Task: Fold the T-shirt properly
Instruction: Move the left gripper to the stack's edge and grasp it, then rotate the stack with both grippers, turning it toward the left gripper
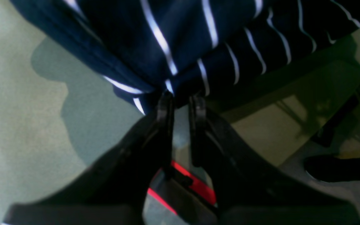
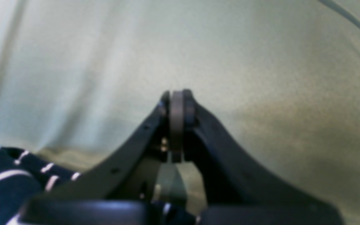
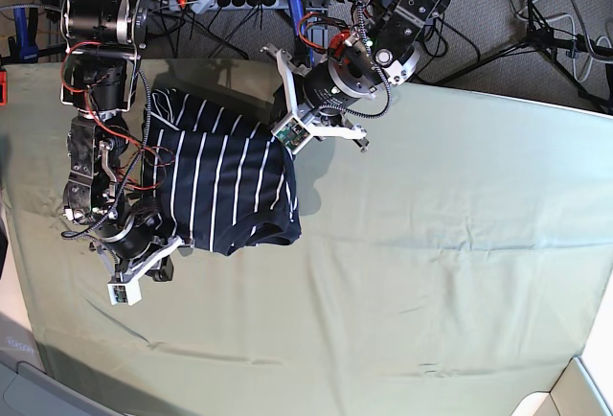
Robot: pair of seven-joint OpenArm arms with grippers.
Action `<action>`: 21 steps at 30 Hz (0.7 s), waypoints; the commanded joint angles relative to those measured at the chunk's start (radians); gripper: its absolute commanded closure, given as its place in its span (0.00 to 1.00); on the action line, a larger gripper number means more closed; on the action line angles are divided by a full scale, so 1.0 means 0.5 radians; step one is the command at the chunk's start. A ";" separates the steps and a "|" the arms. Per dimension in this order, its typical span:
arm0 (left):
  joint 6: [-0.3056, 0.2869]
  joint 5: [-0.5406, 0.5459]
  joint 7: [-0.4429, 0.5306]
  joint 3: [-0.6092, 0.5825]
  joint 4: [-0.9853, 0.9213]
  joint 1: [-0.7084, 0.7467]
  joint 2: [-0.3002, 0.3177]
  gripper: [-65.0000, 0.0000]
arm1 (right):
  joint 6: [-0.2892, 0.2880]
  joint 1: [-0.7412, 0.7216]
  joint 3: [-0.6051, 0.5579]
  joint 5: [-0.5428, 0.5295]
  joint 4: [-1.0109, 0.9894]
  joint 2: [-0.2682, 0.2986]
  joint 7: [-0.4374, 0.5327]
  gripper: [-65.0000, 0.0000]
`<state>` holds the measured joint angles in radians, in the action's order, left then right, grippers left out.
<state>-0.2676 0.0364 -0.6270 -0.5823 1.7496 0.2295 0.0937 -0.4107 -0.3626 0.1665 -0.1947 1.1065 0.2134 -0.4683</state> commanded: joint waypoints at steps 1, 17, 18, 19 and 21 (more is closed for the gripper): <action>-0.011 0.007 0.050 -0.002 0.032 -0.016 -0.020 0.87 | -0.099 -0.048 0.003 -0.030 0.027 0.016 0.046 1.00; -0.011 -0.002 0.125 -0.002 -0.155 -0.057 -0.020 0.95 | -0.099 0.020 0.003 -0.031 0.027 0.078 0.038 1.00; -0.011 -0.009 0.127 -0.002 -0.186 -0.070 -0.020 0.95 | -0.099 0.035 0.003 -0.040 0.027 0.078 0.039 1.00; -0.011 -0.008 0.127 -0.002 -0.208 -0.083 -0.020 0.95 | -0.099 0.050 0.003 -0.070 0.027 0.079 0.040 1.00; -0.011 -0.008 0.129 -0.002 -0.226 -0.102 -0.021 0.95 | -0.100 0.080 0.003 -0.122 0.027 0.079 0.039 1.00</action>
<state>-0.2695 0.0452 -0.5488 -0.5816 1.6295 0.1791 0.0830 -0.4107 -0.3035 0.1658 -0.2466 1.1065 0.2432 -0.4679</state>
